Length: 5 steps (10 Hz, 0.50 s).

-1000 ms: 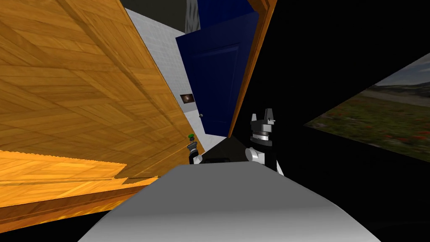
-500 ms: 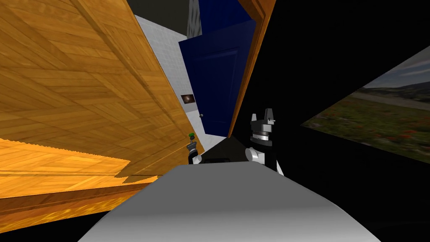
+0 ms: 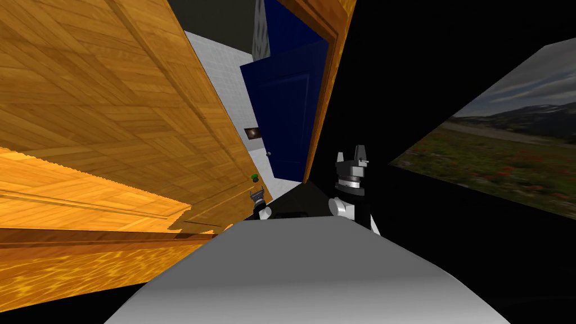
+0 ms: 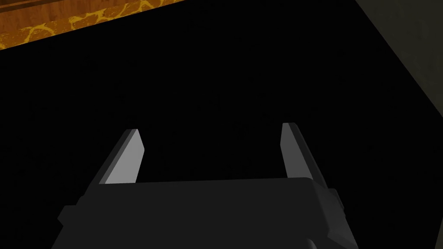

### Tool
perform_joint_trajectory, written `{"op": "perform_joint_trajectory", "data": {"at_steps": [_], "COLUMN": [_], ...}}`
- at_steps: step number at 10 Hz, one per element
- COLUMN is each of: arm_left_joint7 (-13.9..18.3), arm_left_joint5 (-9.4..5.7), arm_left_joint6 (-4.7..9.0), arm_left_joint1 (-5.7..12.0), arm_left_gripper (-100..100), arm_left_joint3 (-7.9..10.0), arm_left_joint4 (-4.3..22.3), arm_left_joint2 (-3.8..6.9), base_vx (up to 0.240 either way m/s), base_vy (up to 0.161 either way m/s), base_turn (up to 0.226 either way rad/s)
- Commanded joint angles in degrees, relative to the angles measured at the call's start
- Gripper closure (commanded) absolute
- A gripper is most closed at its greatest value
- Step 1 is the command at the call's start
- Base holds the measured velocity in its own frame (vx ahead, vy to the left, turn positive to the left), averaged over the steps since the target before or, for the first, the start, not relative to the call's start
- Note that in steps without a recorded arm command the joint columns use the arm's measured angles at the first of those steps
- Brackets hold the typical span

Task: Push the door open

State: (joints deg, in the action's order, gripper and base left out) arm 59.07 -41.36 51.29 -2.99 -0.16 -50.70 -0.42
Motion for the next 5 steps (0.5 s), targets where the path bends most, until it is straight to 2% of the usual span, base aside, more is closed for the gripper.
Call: {"op": "perform_joint_trajectory", "data": {"at_steps": [1, 4, 5], "arm_left_joint7": [0.34, 0.93, 1.18], "arm_left_joint5": [-0.06, -0.17, -0.21], "arm_left_joint6": [0.31, 0.84, 1.07], "arm_left_joint1": [-0.1, -0.26, -0.33], "arm_left_gripper": [-100, -100, -100], "arm_left_joint3": [0.06, 0.17, 0.21], "arm_left_joint4": [0.24, 0.65, 0.83], "arm_left_joint2": [1.53, 2.71, 2.79], "base_vx": [0.077, 0.166, 0.198], "base_vy": [0.014, 0.093, 0.106], "base_turn": [-0.039, -0.026, -0.038]}}
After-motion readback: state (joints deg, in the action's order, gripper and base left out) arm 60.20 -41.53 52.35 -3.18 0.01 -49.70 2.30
